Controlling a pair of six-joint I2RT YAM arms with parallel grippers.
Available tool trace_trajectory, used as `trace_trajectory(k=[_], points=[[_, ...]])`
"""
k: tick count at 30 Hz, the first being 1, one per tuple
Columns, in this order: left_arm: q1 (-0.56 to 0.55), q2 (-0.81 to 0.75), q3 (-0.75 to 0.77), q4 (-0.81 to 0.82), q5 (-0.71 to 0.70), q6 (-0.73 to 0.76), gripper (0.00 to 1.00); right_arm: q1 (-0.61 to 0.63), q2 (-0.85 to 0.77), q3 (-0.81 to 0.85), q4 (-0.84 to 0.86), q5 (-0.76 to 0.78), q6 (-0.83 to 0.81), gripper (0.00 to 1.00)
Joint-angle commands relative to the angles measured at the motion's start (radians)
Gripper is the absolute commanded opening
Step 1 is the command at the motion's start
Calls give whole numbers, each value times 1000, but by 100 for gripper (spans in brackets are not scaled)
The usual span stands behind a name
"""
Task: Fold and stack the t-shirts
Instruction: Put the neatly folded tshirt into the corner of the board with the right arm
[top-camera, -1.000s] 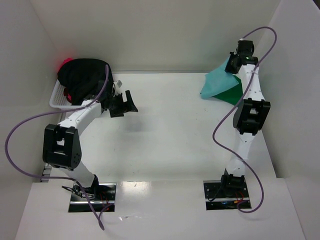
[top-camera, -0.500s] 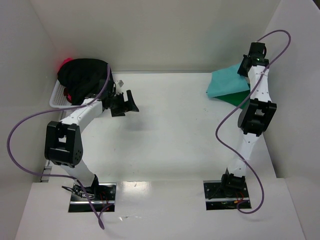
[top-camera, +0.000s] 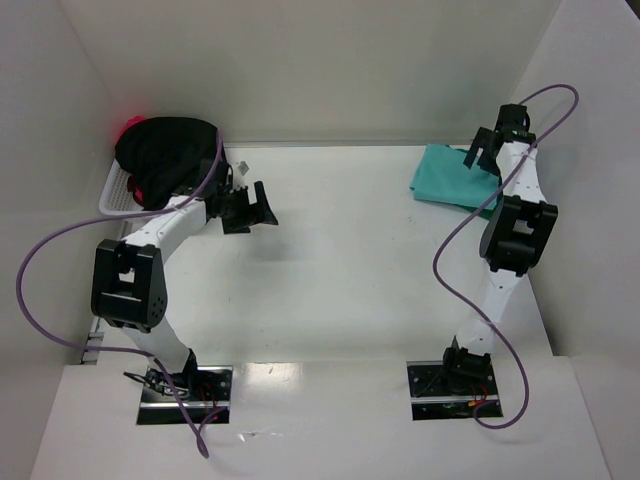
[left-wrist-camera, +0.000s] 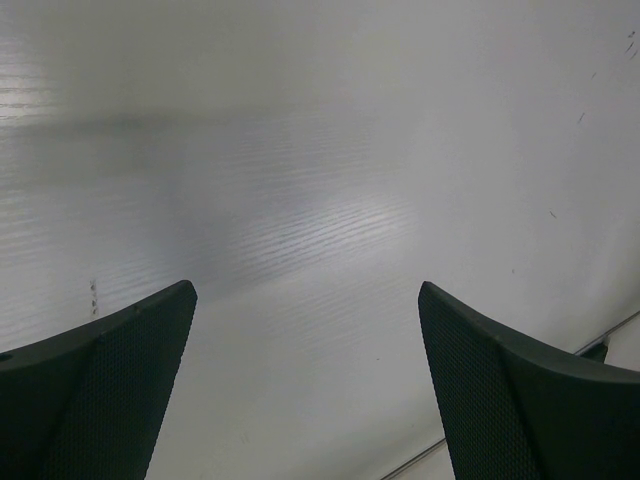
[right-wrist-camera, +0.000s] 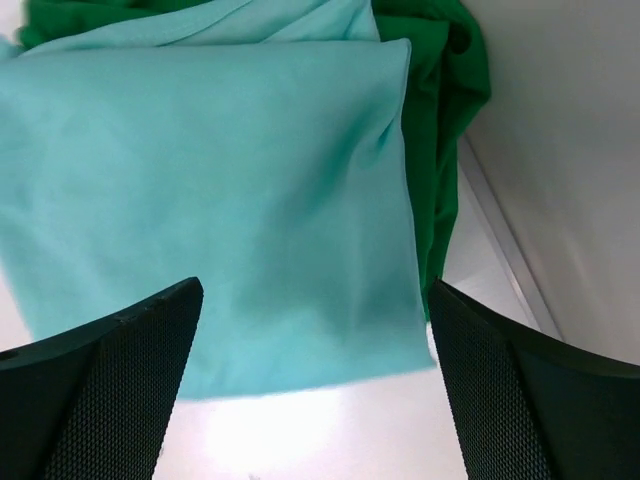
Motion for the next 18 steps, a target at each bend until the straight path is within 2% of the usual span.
trace_trajectory(k=[1,4,8,12,13,17,18], points=[[6,-40,55,0,19,20,99,40,-190,-20,88,-16,-1,100],[6,-90,81,-11,6,21,99,87,-274,-91,119,-41,-2,100],[6,-172,120,-50,-44,39,99,166,-398,-220,201,39,-11,100],[15,-258,120,-70,-44,49,99,177,-476,-408,327,-50,0,100],[15,-272,120,-78,-44,49,99,177,-474,-425,337,-50,1,97],[15,-338,120,-115,-60,49,99,155,-376,-419,337,-35,22,47],[15,-347,120,-116,-71,49,99,145,-356,-410,336,-18,32,28]])
